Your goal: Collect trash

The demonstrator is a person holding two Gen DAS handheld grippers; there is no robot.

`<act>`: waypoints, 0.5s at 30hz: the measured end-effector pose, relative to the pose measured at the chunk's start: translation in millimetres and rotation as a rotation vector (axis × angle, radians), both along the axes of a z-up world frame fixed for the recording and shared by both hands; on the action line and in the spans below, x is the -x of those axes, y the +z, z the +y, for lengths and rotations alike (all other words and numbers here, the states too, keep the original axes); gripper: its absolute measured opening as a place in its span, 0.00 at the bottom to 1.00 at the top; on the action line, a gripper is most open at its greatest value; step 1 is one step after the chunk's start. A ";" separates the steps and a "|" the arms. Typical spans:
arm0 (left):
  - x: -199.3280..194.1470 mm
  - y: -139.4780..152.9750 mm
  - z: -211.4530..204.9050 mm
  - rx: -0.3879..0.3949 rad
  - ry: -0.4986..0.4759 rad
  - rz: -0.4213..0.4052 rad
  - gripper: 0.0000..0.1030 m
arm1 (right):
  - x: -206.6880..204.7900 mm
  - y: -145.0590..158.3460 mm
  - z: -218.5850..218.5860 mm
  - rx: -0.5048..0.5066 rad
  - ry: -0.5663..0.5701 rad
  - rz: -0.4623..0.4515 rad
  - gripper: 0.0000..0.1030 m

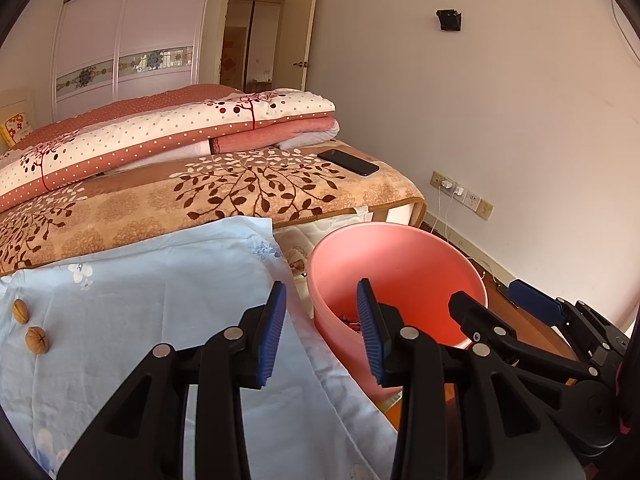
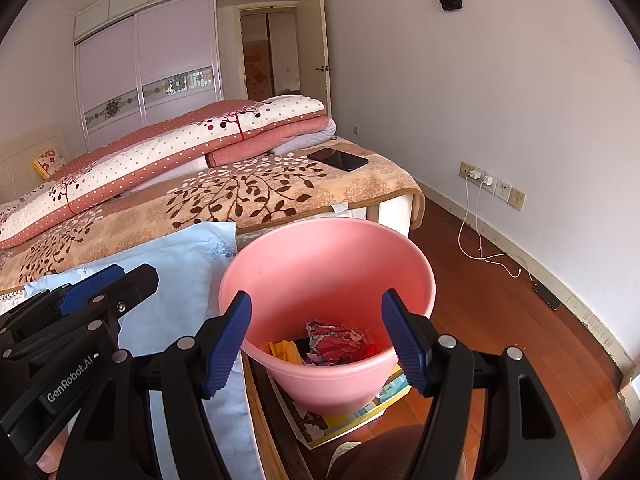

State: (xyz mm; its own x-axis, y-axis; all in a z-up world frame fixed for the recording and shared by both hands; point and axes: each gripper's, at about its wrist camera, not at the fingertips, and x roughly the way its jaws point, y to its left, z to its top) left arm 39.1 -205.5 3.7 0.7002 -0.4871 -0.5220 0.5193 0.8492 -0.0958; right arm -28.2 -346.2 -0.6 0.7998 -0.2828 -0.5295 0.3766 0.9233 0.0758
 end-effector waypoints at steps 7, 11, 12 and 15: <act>-0.3 0.0 0.3 0.000 0.000 0.000 0.36 | -0.4 0.1 0.3 0.000 0.001 0.000 0.65; -0.1 0.1 0.3 0.001 0.000 0.000 0.36 | 0.1 -0.1 0.2 0.001 0.001 0.000 0.65; -0.1 0.0 0.2 0.001 0.000 0.000 0.36 | -0.3 -0.1 0.5 0.001 0.001 0.000 0.65; -0.2 0.1 0.3 0.001 0.000 0.001 0.36 | -1.0 0.1 1.2 0.002 0.001 0.001 0.65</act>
